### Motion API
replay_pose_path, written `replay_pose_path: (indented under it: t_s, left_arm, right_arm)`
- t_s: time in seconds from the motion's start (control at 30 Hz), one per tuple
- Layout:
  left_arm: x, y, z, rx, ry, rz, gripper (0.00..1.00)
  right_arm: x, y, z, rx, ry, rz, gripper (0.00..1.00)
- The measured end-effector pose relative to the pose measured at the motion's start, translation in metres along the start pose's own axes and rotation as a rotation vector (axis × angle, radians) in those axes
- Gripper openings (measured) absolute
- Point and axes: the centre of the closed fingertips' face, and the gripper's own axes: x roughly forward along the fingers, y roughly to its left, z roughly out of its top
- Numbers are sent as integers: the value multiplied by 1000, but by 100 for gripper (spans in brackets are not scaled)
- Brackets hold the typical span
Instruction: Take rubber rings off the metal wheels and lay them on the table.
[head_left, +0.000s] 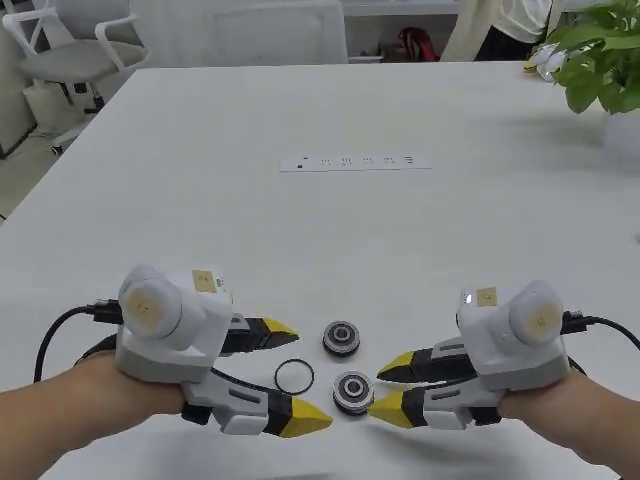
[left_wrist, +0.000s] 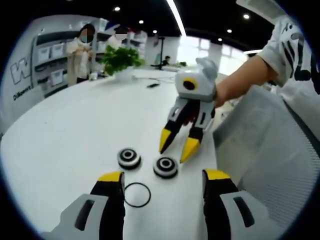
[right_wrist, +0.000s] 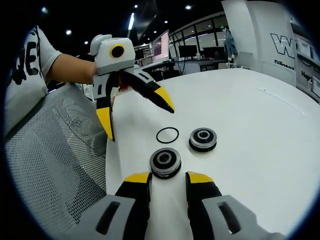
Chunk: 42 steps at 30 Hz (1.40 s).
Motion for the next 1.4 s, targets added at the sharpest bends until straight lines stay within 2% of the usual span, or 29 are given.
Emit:
replay_pose_path:
  t_s: [0.43,0.87,1.4]
  left_arm:
    - [20,-11,-5,-18,19,-42,54]
    - [32,-11,1,-35,14,-44,37]
    - [44,-10,-5,-6,47,-31,22]
  right_arm:
    - [5,2,-3,2,1,8,19]
    - [5,1,-3,12,-5,2,16]
    - [5,0,-4,11,-6,-2,15]
